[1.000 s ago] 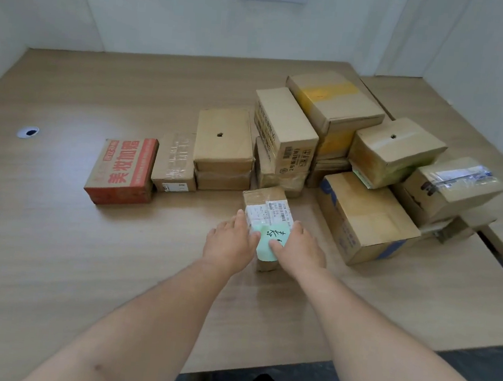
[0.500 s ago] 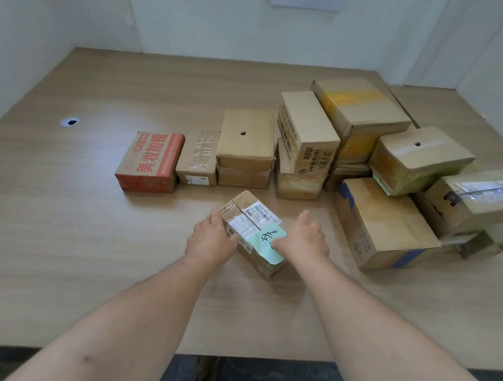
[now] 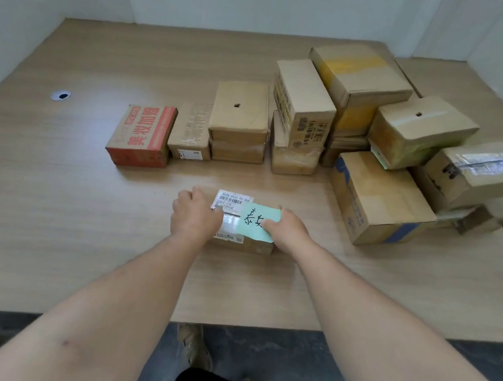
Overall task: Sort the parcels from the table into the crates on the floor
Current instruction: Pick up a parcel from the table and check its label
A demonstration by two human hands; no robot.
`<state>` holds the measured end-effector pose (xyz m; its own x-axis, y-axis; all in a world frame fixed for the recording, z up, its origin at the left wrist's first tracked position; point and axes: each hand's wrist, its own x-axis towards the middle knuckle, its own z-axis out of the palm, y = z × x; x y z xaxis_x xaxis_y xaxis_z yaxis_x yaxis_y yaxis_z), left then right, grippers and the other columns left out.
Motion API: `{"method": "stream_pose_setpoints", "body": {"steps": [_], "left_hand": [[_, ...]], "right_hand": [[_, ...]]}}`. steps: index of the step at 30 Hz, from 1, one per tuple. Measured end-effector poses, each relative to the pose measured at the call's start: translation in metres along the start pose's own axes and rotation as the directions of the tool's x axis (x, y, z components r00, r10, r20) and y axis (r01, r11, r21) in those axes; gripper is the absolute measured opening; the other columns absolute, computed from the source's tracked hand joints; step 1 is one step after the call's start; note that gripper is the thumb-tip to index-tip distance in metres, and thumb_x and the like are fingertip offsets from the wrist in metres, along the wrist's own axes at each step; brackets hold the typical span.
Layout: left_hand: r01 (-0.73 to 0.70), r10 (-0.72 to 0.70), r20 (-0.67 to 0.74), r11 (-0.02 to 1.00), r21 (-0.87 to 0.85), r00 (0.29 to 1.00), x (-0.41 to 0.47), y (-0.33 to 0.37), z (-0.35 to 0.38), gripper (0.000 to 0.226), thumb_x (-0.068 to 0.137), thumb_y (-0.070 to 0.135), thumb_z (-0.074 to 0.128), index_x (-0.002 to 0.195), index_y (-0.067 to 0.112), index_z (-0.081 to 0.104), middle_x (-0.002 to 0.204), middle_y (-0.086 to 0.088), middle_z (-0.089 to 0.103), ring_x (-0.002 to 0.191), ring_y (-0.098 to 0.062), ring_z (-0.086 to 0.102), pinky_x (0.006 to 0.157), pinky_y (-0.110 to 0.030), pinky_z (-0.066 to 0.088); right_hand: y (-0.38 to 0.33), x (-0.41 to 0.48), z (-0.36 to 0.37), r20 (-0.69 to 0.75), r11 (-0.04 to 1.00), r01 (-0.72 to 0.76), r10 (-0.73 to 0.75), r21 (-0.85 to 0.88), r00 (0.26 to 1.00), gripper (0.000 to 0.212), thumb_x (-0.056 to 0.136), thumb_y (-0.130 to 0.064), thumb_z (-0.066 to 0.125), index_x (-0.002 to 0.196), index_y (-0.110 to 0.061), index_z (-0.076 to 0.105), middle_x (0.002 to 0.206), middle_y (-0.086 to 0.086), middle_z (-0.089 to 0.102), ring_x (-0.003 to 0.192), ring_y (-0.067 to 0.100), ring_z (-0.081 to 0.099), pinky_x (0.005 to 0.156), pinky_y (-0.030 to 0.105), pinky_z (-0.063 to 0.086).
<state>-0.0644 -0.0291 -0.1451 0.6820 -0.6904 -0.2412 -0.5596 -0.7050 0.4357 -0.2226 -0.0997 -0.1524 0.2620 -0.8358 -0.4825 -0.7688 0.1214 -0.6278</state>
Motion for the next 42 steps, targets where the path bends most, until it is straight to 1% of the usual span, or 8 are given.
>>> {"method": "stream_pose_setpoints", "body": {"steps": [6, 9, 12, 16, 27, 34, 38, 42], "left_hand": [[0.190, -0.173, 0.088, 0.951, -0.243, 0.981, -0.025, -0.039, -0.014, 0.029, 0.091, 0.019, 0.041, 0.118, 0.015, 0.052, 0.122, -0.012, 0.053, 0.103, -0.033, 0.055, 0.088, -0.037, 0.048], [0.222, -0.102, 0.255, 0.837, -0.500, 0.962, -0.045, -0.055, -0.022, 0.044, 0.087, 0.010, 0.051, 0.114, 0.045, 0.045, 0.109, -0.002, 0.061, 0.094, -0.027, 0.059, 0.084, -0.043, 0.053], [0.208, -0.042, 0.294, 0.803, -0.559, 0.955, -0.058, -0.070, -0.028, 0.069, 0.082, 0.001, 0.060, 0.130, 0.047, 0.041, 0.112, -0.003, 0.065, 0.098, -0.020, 0.061, 0.094, -0.045, 0.051], [0.183, -0.048, 0.248, 0.811, -0.556, 0.968, -0.073, -0.092, -0.035, 0.102, 0.081, -0.004, 0.058, 0.152, 0.037, -0.002, 0.114, 0.000, 0.059, 0.100, -0.017, 0.058, 0.096, -0.034, 0.047], [0.109, -0.157, -0.023, 0.777, -0.620, 0.987, -0.180, -0.225, -0.085, 0.101, 0.084, 0.004, 0.062, 0.152, 0.036, -0.006, 0.122, 0.014, 0.047, 0.097, -0.003, 0.052, 0.059, -0.001, 0.038], [0.159, -0.313, -0.115, 0.724, -0.671, 0.943, -0.273, -0.330, -0.121, 0.102, 0.087, 0.012, 0.064, 0.152, 0.034, -0.010, 0.124, 0.008, 0.048, 0.102, -0.011, 0.054, 0.086, -0.023, 0.039], [0.170, -0.377, -0.145, 0.686, -0.708, 0.915, -0.316, -0.380, -0.138, 0.103, 0.086, 0.010, 0.065, 0.152, 0.035, -0.011, 0.124, 0.004, 0.052, 0.094, -0.003, 0.056, 0.079, -0.024, 0.044], [0.202, -0.468, -0.173, 0.647, -0.736, 0.867, -0.356, -0.424, -0.151, 0.105, 0.086, 0.009, 0.064, 0.151, 0.033, -0.014, 0.131, -0.004, 0.053, 0.112, -0.023, 0.056, 0.099, -0.042, 0.046]], "right_hand": [[-0.004, -0.005, 0.014, 0.092, 0.989, 0.105, -0.115, 0.105, 0.989, 0.060, 0.089, -0.014, 0.051, 0.145, -0.022, 0.032, 0.127, 0.006, 0.058, 0.109, 0.025, 0.057, 0.083, 0.029, 0.049], [-0.003, -0.013, 0.019, 0.158, 0.974, 0.087, -0.121, 0.210, 0.980, 0.072, 0.085, -0.005, 0.051, 0.149, -0.024, 0.025, 0.130, 0.005, 0.055, 0.105, 0.022, 0.057, 0.067, 0.023, 0.049], [-0.002, -0.021, 0.020, 0.204, 0.962, 0.103, -0.157, 0.254, 0.966, 0.087, 0.082, 0.002, 0.058, 0.153, -0.027, 0.016, 0.130, 0.008, 0.055, 0.113, 0.024, 0.055, 0.089, 0.028, 0.046], [-0.007, -0.042, 0.029, 0.229, 0.937, 0.153, -0.231, 0.314, 0.946, 0.098, 0.080, 0.007, 0.060, 0.152, -0.036, 0.009, 0.128, 0.008, 0.056, 0.113, 0.026, 0.056, 0.097, 0.035, 0.044], [-0.053, -0.160, 0.122, 0.219, 0.840, 0.353, -0.468, 0.413, 0.856, 0.083, 0.080, 0.011, 0.058, 0.140, -0.041, 0.034, 0.105, -0.006, 0.055, 0.090, 0.005, 0.059, 0.065, 0.018, 0.047], [-0.089, -0.242, 0.208, 0.285, 0.815, 0.443, -0.555, 0.373, 0.781, 0.048, 0.082, 0.003, 0.065, 0.099, -0.034, 0.040, 0.128, 0.008, 0.045, 0.104, 0.026, 0.059, 0.082, 0.038, 0.056], [-0.103, -0.286, 0.253, 0.356, 0.794, 0.444, -0.591, 0.416, 0.724, 0.044, 0.084, 0.003, 0.064, 0.088, -0.030, 0.035, 0.117, 0.009, 0.056, 0.094, 0.021, 0.065, 0.057, 0.020, 0.052], [-0.117, -0.329, 0.294, 0.434, 0.767, 0.504, -0.641, 0.398, 0.632, 0.039, 0.084, 0.003, 0.063, 0.085, -0.027, 0.038, 0.104, 0.003, 0.062, 0.090, 0.018, 0.067, 0.054, 0.018, 0.048]]}}
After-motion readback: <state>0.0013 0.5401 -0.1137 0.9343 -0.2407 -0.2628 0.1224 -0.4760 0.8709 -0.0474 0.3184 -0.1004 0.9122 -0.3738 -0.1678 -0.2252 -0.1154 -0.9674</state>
